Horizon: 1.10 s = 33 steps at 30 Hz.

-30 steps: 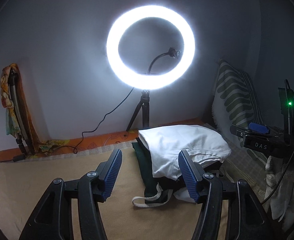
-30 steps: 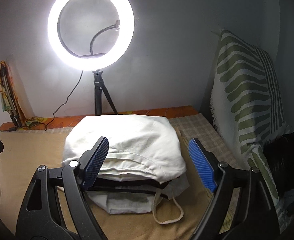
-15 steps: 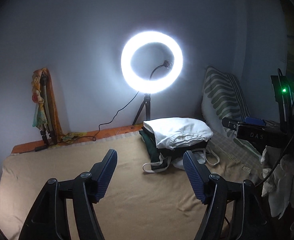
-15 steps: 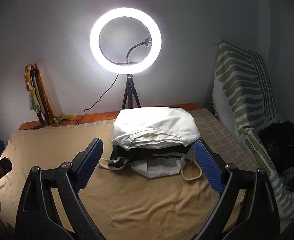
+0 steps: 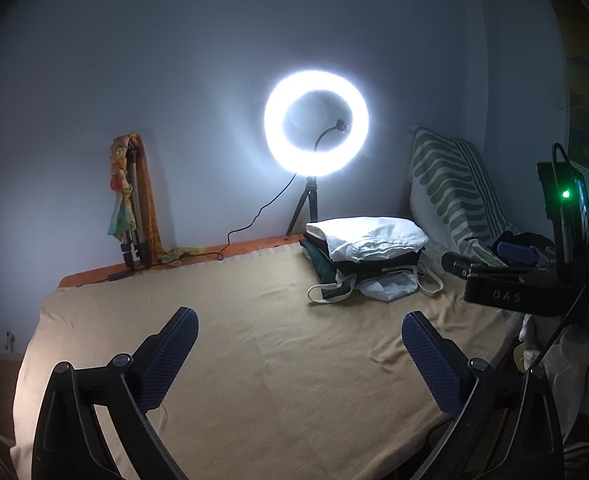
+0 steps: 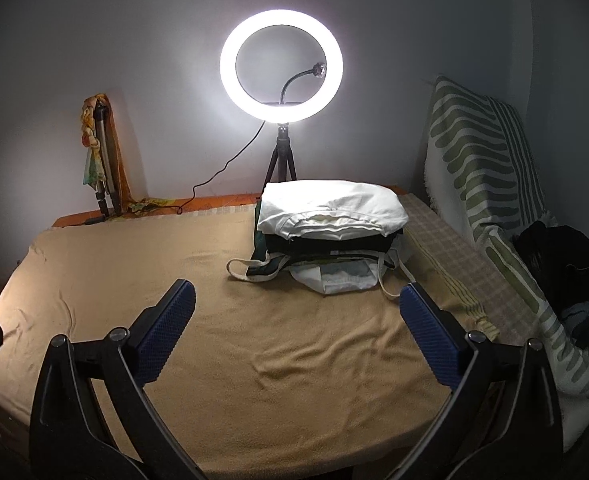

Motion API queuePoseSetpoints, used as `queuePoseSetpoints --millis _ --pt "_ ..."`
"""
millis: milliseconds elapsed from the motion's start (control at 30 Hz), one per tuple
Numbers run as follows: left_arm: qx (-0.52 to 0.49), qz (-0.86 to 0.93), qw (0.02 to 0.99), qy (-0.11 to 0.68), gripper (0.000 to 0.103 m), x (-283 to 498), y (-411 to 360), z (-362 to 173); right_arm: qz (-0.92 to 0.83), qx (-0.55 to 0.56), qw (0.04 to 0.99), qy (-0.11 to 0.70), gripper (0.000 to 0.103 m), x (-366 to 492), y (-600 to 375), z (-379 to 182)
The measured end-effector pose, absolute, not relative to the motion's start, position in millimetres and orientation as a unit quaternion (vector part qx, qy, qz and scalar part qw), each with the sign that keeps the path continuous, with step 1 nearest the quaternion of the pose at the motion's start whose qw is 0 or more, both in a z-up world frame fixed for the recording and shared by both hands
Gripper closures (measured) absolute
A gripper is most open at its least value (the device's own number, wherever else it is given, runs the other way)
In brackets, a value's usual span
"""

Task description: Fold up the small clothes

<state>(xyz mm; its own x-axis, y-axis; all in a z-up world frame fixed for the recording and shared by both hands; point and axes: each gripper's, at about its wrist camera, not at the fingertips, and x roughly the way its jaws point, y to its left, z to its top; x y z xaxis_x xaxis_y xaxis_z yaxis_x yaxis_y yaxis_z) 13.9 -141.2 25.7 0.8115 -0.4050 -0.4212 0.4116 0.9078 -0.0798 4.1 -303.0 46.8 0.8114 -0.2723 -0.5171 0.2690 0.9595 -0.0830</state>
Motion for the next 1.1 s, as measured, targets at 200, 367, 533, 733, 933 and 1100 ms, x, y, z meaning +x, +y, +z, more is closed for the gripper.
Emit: queuePoseSetpoints --millis 200,367,533,733,933,1100 --pt "0.008 -0.209 0.953 0.219 0.000 5 -135 15 -0.141 0.002 0.951 0.274 0.000 -8 -294 26" --pt "0.016 -0.200 0.953 0.226 0.000 4 -132 6 -0.146 0.001 0.952 0.269 0.000 -11 -289 13" --pt "0.040 -0.182 0.953 0.240 0.000 8 -131 -7 -0.153 0.028 0.954 0.255 0.000 -13 -292 -1" --pt "0.058 -0.161 0.955 0.241 0.000 6 -126 -17 -0.147 0.034 0.955 0.254 0.000 -13 -293 -7" --pt "0.058 -0.158 0.956 0.240 0.000 3 -121 -21 -0.153 0.044 0.954 0.254 0.000 -13 -297 -9" --pt "0.061 -0.150 0.958 0.235 0.000 2 -118 -24 -0.152 0.044 0.953 0.259 0.000 -13 -296 -12"
